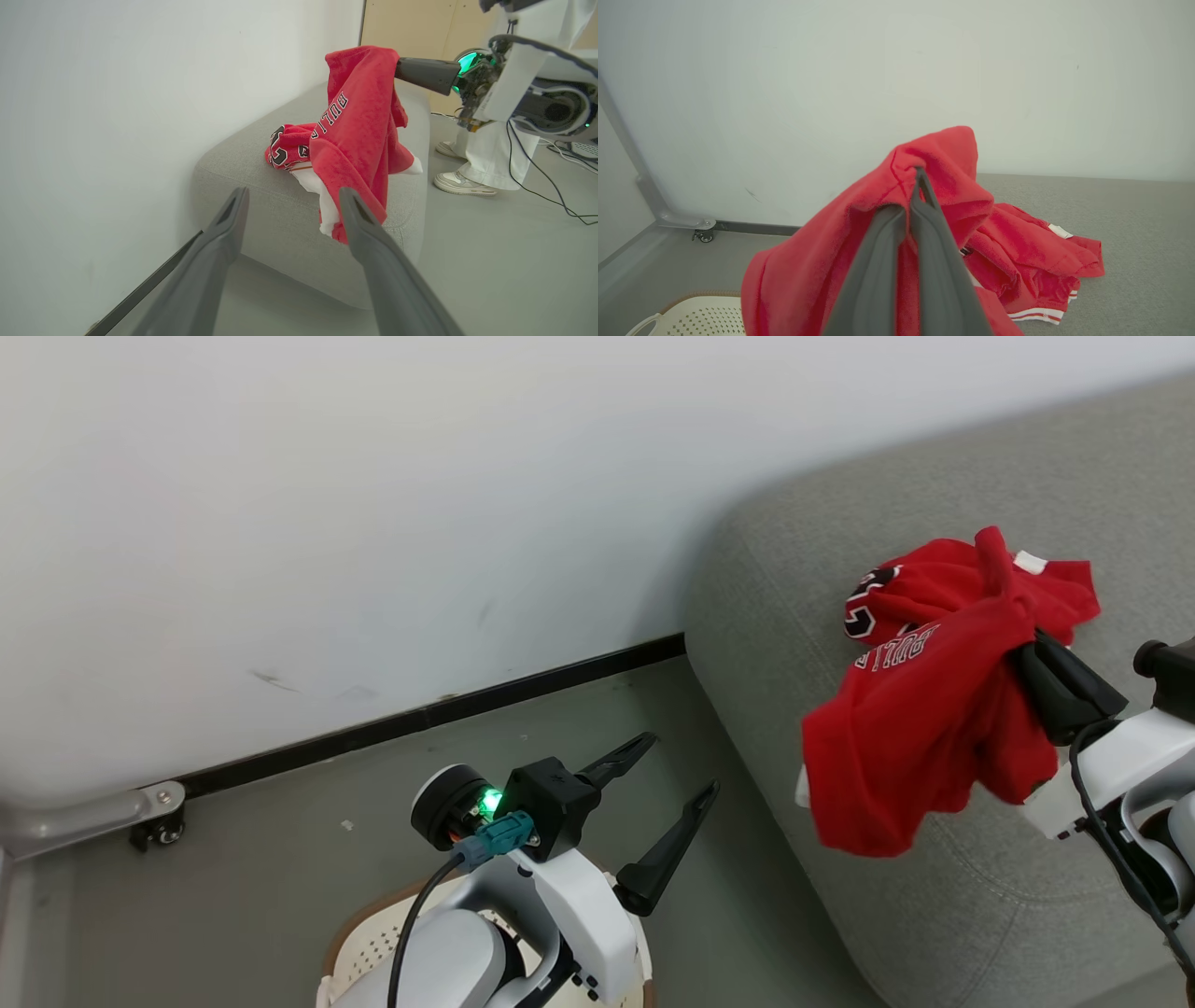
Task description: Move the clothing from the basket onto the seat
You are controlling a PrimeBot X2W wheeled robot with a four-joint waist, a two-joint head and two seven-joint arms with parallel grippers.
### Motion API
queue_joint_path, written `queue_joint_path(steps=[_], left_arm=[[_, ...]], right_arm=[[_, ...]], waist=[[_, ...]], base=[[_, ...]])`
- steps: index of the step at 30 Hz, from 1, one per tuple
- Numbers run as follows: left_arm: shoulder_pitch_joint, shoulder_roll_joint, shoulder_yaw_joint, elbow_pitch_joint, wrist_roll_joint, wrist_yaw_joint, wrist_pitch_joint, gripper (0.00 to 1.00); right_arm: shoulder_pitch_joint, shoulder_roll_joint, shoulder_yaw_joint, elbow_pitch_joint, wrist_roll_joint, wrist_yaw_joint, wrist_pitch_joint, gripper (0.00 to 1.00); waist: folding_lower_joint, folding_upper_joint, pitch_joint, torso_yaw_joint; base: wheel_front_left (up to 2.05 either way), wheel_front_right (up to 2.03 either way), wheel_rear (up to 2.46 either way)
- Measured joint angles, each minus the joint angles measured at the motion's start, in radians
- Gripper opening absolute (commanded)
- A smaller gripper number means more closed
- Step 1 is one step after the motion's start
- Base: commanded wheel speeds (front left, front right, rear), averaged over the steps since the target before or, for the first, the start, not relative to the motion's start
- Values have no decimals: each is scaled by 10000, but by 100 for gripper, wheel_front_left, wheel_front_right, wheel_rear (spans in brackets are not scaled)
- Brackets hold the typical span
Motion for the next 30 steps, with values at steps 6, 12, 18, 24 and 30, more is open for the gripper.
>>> queue_joint_path(steps=[6,12,18,24,30], left_arm=[[0,-29,-25,4,2,-27,-33,100],[1,-29,-17,8,10,21,-75,100],[1,15,33,2,115,127,-117,100],[0,184,205,-86,226,299,-117,100],[-4,276,314,-267,276,435,-117,100]], right_arm=[[266,-19,-102,-366,-107,0,6,0],[337,65,-77,-688,-188,0,61,0],[323,347,159,-878,-119,0,222,0],[-142,527,282,-878,58,0,347,0],[-1436,525,274,-763,159,0,593,0]], waist=[[0,0,54,-441],[0,0,139,-843],[0,0,289,-1147],[0,0,529,-1268],[0,0,788,-1209]], base=[[0,0,0],[0,0,0],[0,0,0],[0,0,0],[0,0,0]])
